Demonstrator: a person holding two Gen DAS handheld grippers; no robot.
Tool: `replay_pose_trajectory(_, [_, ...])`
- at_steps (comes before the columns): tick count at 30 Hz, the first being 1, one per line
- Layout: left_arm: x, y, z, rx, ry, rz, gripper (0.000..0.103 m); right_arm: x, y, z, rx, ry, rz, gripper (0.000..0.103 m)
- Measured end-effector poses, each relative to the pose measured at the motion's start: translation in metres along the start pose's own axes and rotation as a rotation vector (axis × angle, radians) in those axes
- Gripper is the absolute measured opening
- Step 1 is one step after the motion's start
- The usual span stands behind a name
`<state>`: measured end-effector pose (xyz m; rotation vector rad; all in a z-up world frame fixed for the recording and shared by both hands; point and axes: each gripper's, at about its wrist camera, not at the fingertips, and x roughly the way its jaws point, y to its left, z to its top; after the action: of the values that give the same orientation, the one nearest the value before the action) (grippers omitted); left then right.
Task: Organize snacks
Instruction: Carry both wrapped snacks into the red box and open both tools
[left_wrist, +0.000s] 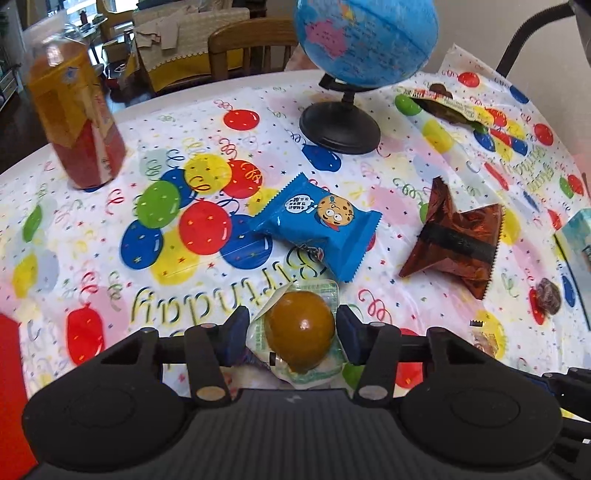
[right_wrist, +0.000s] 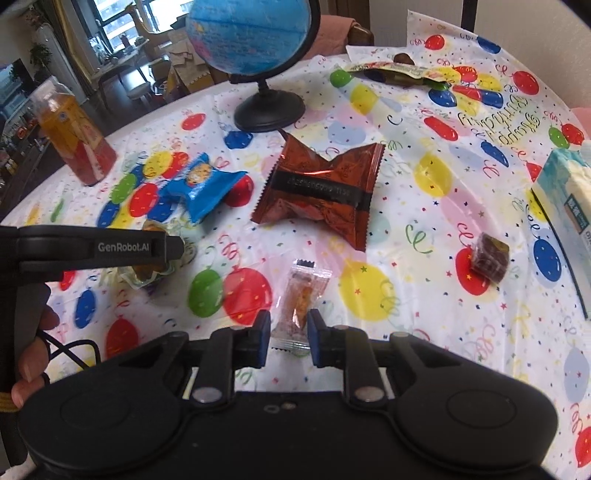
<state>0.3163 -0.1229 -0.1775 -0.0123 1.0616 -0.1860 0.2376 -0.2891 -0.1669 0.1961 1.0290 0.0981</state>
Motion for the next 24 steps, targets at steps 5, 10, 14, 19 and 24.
replay_pose_trajectory(5, [-0.033,0.002,-0.008,-0.021,-0.018,0.007,0.051,-0.030,0.003,-0.005,-0.024,-0.028,0.044,0.019])
replay_pose_trajectory(10, [-0.071,0.005,-0.019,-0.067,-0.045,0.021,0.051,-0.062,0.011,-0.008,-0.065,-0.059,0.093,0.019])
replay_pose_trajectory(14, [-0.101,0.010,-0.030,-0.124,-0.067,0.031,0.051,-0.089,0.020,-0.010,-0.128,-0.084,0.128,0.019])
replay_pose_trajectory(19, [-0.139,0.017,-0.049,-0.182,-0.102,0.053,0.051,-0.117,0.034,-0.017,-0.197,-0.112,0.183,0.019])
replay_pose_trajectory(24, [-0.174,0.031,-0.070,-0.237,-0.139,0.079,0.051,-0.137,0.055,-0.024,-0.263,-0.130,0.237,0.019])
